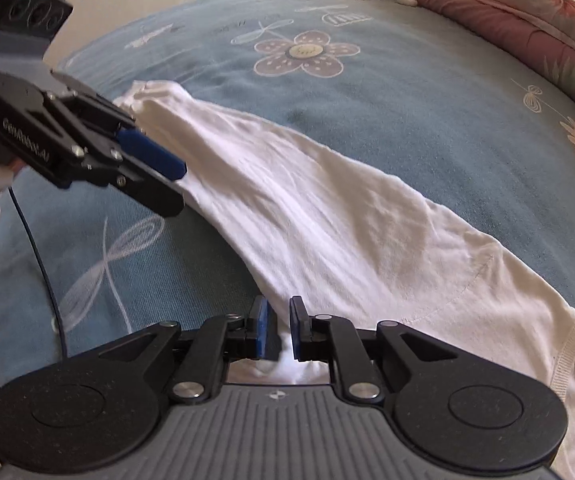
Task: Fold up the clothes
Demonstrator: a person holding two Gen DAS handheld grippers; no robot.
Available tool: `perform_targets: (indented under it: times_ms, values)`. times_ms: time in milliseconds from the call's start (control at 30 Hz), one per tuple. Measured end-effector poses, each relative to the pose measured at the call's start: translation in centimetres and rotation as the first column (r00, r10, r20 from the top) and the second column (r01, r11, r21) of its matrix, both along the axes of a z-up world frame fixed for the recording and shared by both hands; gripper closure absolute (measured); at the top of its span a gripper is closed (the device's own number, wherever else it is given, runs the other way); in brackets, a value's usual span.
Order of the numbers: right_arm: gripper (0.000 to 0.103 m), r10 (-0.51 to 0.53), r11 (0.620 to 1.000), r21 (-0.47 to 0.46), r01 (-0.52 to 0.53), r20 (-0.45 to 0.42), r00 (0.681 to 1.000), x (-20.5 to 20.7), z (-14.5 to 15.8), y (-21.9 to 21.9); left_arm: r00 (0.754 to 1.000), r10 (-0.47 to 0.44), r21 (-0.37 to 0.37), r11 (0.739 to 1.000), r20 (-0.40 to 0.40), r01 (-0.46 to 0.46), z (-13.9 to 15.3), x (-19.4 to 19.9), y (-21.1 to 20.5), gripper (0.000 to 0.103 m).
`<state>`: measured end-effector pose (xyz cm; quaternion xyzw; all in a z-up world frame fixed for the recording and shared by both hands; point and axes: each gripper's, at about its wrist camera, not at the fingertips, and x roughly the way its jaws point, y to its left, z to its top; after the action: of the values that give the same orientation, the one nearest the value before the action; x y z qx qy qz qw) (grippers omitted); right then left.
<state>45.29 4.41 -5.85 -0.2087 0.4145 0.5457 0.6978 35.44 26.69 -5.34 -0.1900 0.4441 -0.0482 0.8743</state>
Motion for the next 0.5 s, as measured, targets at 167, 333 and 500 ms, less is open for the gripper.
perform_targets:
  times_ms: [167, 333, 500]
  values:
    - [0.087, -0.140, 0.990, 0.032, 0.141, -0.023, 0.990, 2.0, -1.8, 2.5, 0.999, 0.040, 0.041, 0.998, -0.021, -0.039, -1.6, 1.3, 1.9, 0.048]
    - [0.082, -0.230, 0.972, 0.063, 0.226, 0.076, 0.970, 4.1, -3.2, 5.0, 0.998, 0.060, 0.122, 0.991, -0.020, -0.057, -2.7, 3.2, 3.1, 0.047]
    - [0.079, -0.288, 0.957, 0.069, 0.283, 0.076, 0.955, 3.8, -0.9, 4.1, 0.999, 0.034, 0.198, 0.980, -0.003, -0.033, -1.1, 1.1, 2.1, 0.046]
